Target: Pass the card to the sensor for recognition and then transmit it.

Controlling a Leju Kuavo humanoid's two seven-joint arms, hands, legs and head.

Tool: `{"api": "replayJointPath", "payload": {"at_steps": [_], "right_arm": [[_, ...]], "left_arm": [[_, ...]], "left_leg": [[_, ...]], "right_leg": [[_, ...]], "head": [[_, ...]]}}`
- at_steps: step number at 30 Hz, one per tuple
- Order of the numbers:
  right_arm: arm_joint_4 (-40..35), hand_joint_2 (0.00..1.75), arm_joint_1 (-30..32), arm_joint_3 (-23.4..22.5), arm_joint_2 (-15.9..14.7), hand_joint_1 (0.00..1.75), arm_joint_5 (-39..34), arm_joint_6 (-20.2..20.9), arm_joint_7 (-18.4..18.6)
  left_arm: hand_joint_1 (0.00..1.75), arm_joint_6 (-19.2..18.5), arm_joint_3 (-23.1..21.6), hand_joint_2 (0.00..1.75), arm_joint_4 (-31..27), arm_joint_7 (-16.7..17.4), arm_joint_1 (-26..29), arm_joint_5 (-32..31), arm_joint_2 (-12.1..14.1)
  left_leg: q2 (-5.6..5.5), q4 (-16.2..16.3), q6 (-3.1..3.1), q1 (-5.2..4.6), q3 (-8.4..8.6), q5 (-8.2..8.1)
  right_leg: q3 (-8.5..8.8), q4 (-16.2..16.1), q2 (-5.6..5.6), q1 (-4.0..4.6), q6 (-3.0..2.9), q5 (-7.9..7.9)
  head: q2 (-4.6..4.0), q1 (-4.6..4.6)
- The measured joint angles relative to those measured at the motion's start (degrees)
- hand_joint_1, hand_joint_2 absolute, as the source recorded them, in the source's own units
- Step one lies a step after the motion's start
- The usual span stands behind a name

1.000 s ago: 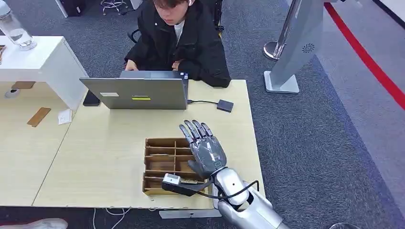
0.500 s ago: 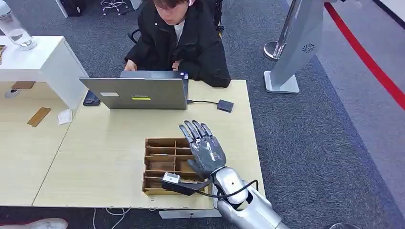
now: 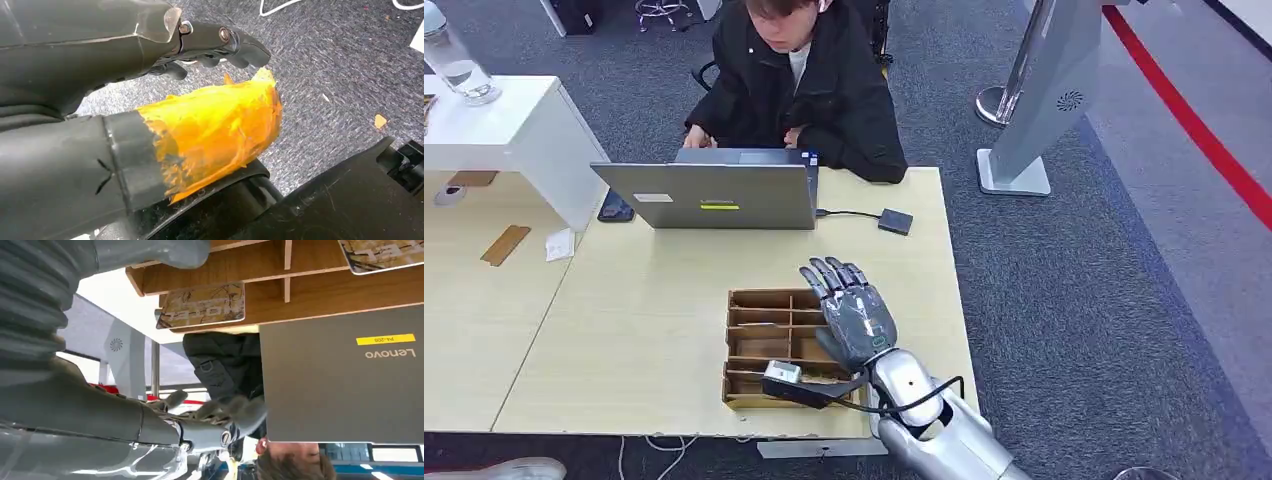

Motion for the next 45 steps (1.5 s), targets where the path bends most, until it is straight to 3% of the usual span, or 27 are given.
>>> {"api": "replayJointPath", "payload": {"at_steps": [3, 11, 20, 45], "right_arm": [[0.0, 1.75, 0.0, 0.0, 0.1, 0.58, -0.1, 0.1, 0.0], [0.2, 1.75, -0.1, 0.0, 0.2, 0.65, -0.3, 0.7, 0.1], [0.5, 1.75, -0.3, 0.0, 0.2, 0.54, -0.5, 0.8, 0.1], [1.5, 1.75, -0.8, 0.0, 0.3, 0.59, -0.9, 1.3, 0.1]], "left_arm": [[0.00, 0.0, 0.0, 0.00, 0.0, 0.0, 0.0, 0.0, 0.0], [0.00, 0.0, 0.0, 0.00, 0.0, 0.0, 0.0, 0.1, 0.0], [0.00, 0.0, 0.0, 0.00, 0.0, 0.0, 0.0, 0.1, 0.0], [0.00, 0.0, 0.0, 0.00, 0.0, 0.0, 0.0, 0.2, 0.0]], "left_leg": [[0.00, 0.0, 0.00, 0.00, 0.00, 0.00], [0.00, 0.0, 0.00, 0.00, 0.00, 0.00], [0.00, 0.0, 0.00, 0.00, 0.00, 0.00], [0.00, 0.0, 0.00, 0.00, 0.00, 0.00]], "right_leg": [[0.00, 0.0, 0.00, 0.00, 0.00, 0.00], [0.00, 0.0, 0.00, 0.00, 0.00, 0.00], [0.00, 0.0, 0.00, 0.00, 0.00, 0.00], [0.00, 0.0, 0.00, 0.00, 0.00, 0.00]], "head": [[0.00, 0.00], [0.00, 0.00], [0.00, 0.00], [0.00, 0.00]]}}
